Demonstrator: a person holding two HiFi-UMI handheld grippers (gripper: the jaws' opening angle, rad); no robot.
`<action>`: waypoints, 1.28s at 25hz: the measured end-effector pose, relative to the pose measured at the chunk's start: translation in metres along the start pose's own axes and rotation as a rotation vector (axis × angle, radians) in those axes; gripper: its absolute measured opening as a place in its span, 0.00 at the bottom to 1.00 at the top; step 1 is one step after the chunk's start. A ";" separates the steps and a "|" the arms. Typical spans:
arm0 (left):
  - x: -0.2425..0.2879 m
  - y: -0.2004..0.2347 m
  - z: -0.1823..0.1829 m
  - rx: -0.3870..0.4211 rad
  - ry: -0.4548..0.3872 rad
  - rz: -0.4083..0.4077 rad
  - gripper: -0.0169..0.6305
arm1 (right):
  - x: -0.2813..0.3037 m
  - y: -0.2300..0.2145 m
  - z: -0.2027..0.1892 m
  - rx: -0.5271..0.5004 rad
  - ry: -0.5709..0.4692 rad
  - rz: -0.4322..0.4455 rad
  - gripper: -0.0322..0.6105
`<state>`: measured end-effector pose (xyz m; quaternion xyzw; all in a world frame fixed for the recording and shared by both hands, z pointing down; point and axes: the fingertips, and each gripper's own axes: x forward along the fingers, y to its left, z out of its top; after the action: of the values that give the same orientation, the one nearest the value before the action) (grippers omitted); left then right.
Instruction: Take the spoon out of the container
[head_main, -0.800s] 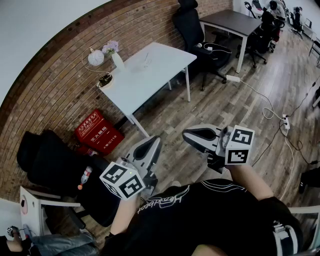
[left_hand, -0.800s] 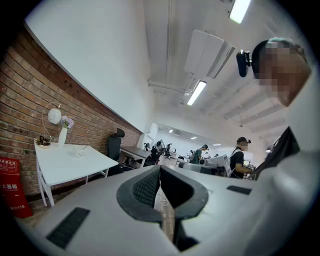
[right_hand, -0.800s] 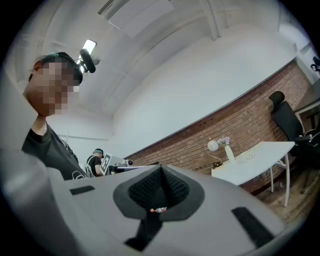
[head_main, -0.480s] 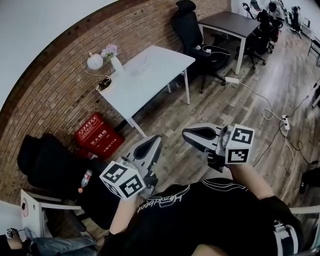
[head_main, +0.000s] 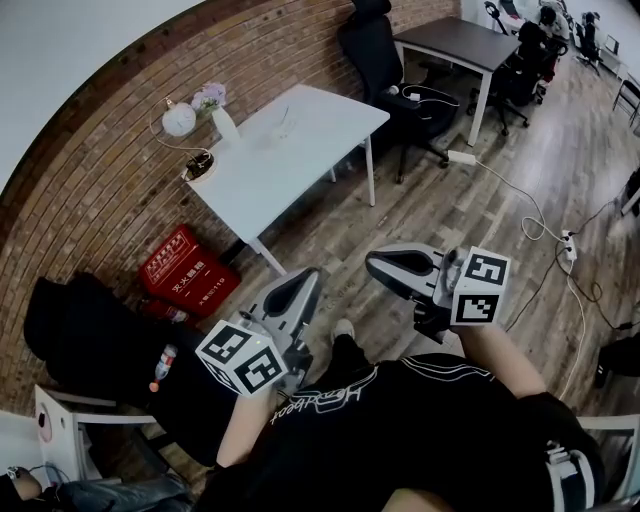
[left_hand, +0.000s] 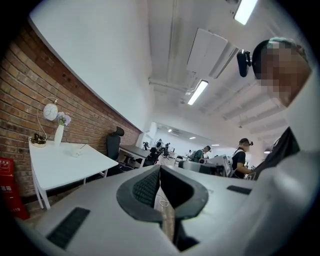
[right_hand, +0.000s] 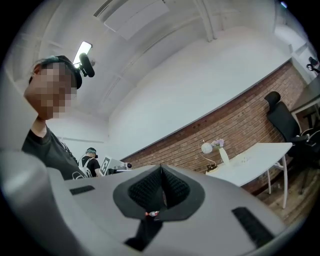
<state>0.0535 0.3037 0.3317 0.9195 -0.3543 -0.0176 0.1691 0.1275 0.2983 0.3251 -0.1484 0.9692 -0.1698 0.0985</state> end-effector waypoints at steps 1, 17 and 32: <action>0.004 0.010 0.002 -0.009 -0.001 -0.002 0.03 | 0.007 -0.008 0.001 0.000 0.002 -0.001 0.05; 0.119 0.208 0.062 -0.090 0.045 -0.062 0.03 | 0.111 -0.201 0.047 0.053 -0.020 -0.148 0.05; 0.199 0.399 0.126 -0.114 0.081 -0.047 0.03 | 0.236 -0.376 0.089 0.091 -0.035 -0.218 0.05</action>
<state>-0.0741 -0.1405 0.3596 0.9165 -0.3237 -0.0043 0.2349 0.0234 -0.1415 0.3444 -0.2510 0.9368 -0.2208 0.1032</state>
